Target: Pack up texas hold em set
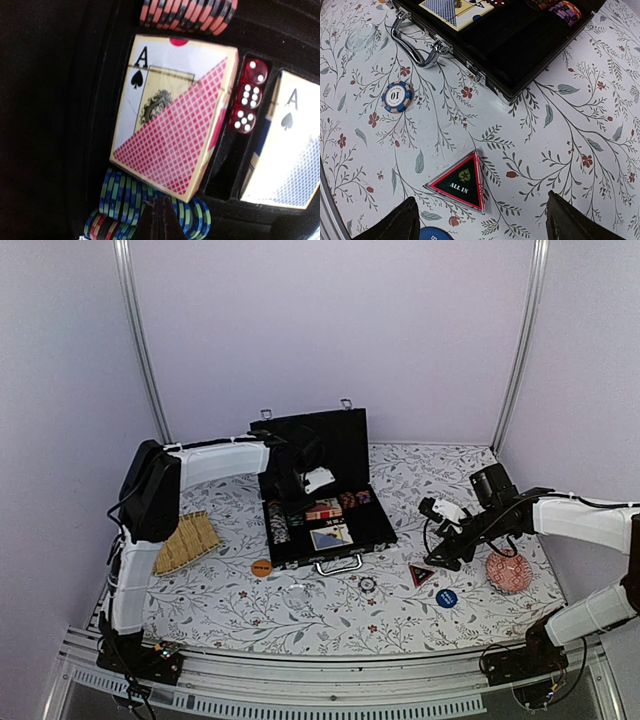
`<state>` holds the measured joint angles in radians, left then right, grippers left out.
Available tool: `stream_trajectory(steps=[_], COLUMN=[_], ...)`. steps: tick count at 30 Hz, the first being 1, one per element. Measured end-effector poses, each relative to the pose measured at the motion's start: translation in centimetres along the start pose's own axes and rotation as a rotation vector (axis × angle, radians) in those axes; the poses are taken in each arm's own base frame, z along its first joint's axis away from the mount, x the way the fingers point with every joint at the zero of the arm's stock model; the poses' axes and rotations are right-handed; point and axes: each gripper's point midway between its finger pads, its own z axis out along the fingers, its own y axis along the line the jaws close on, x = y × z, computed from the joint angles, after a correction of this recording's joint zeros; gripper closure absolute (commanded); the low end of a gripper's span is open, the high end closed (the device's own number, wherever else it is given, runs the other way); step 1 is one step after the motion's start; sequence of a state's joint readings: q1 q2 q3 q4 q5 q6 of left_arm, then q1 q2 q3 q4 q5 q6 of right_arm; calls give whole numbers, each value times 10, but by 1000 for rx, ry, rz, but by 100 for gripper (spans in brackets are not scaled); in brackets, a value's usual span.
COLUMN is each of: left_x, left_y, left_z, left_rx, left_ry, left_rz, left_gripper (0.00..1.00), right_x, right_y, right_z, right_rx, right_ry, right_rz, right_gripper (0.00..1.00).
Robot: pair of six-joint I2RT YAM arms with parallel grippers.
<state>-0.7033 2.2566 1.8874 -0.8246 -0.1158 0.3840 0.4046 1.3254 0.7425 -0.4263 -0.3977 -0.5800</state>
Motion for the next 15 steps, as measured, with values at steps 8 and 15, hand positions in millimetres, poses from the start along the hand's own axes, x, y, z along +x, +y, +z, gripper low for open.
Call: stream_trajectory(steps=[8, 15], left_x=[-19, -20], left_y=[3, 4], left_z=[18, 16], left_rx=[6, -17], left_ry=[-37, -32], left_rz=[-2, 2], left_gripper=[100, 100], right_x=[1, 1], right_y=[0, 0], right_z=[1, 1], right_rx=[-3, -4], right_ry=[4, 6], right_rz=[2, 3], right_gripper=[12, 13])
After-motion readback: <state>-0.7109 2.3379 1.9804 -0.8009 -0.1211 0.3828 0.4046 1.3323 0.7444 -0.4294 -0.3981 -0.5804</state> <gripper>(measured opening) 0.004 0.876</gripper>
